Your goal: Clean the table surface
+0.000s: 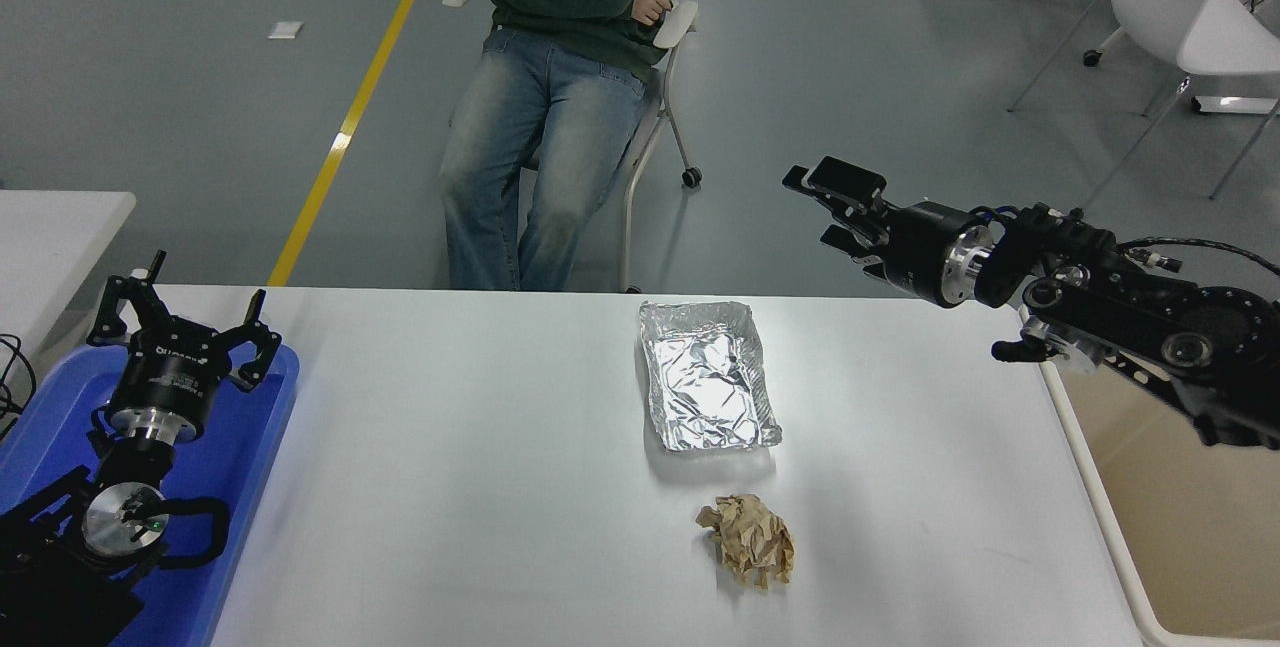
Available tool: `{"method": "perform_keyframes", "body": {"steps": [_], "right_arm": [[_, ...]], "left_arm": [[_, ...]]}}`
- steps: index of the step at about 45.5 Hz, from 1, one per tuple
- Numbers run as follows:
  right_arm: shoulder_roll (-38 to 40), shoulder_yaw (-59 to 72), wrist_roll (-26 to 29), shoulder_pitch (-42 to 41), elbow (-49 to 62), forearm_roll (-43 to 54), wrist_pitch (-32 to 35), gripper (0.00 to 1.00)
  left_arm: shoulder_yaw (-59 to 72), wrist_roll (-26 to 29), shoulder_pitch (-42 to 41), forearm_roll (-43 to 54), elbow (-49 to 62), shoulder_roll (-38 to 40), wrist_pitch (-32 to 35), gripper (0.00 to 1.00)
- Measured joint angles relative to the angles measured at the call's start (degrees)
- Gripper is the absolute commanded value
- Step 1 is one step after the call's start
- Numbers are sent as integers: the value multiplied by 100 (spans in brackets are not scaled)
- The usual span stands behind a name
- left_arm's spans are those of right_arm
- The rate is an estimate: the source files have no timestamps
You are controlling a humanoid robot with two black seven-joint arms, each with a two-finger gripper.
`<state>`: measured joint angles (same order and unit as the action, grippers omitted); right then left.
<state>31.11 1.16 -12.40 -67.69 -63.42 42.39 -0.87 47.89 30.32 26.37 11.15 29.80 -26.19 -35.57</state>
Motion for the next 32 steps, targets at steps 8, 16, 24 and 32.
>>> {"method": "perform_keyframes", "body": {"steps": [8,16,24,32], "right_arm": [[-124,664,25,-361,-50,490,5,99],[-427,1435,155,-741,18,736,57,99],[-870,1984,503,-952,324,817,165,99],[-1346,2272,949,-1030,715,797,294,99]], "left_arm": [[0,0,0,1,0,0,0,100],[1,0,0,1,0,0,0,100],[1,0,0,1,0,0,0,100],[1,0,0,0,0,0,-2,100]]}}
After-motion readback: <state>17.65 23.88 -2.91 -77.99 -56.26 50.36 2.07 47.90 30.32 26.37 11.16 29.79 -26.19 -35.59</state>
